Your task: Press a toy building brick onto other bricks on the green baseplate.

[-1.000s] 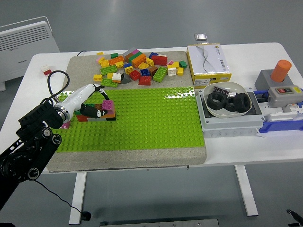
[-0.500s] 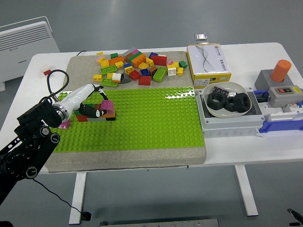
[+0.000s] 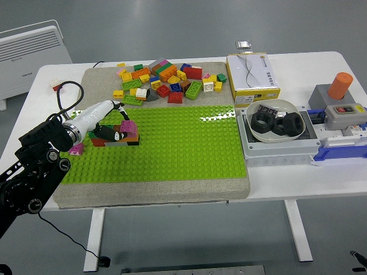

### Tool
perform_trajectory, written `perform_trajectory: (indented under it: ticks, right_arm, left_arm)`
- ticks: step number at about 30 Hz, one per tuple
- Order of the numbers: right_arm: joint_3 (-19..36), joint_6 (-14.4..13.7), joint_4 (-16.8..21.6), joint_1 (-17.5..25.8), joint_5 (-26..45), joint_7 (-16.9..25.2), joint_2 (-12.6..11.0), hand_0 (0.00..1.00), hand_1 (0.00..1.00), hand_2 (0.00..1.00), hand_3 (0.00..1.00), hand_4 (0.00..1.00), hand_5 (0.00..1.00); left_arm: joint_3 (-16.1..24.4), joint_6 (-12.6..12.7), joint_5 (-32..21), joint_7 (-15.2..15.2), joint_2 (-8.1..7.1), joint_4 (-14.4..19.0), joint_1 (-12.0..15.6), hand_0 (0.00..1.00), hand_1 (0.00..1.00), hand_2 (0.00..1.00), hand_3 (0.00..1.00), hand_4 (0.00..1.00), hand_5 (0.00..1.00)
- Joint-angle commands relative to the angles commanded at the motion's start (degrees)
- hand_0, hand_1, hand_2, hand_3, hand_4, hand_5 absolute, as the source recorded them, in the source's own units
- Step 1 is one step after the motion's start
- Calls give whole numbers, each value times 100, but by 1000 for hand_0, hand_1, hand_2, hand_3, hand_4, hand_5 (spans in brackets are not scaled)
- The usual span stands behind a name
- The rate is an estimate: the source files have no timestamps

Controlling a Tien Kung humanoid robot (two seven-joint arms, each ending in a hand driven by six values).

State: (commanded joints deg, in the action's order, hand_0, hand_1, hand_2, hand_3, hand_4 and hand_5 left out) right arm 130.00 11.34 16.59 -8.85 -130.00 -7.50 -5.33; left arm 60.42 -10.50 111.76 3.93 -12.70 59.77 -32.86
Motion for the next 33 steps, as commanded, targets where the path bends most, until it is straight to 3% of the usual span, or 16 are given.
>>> perform_trajectory:
  ticks: [33]
  right_arm:
    - [0,7,37,-1,0,-39,-14,675,622,666,688,733,906]
  left_arm:
    - [-33,-97,-27,70,18,-25,-62,940,957,927,560,533,2]
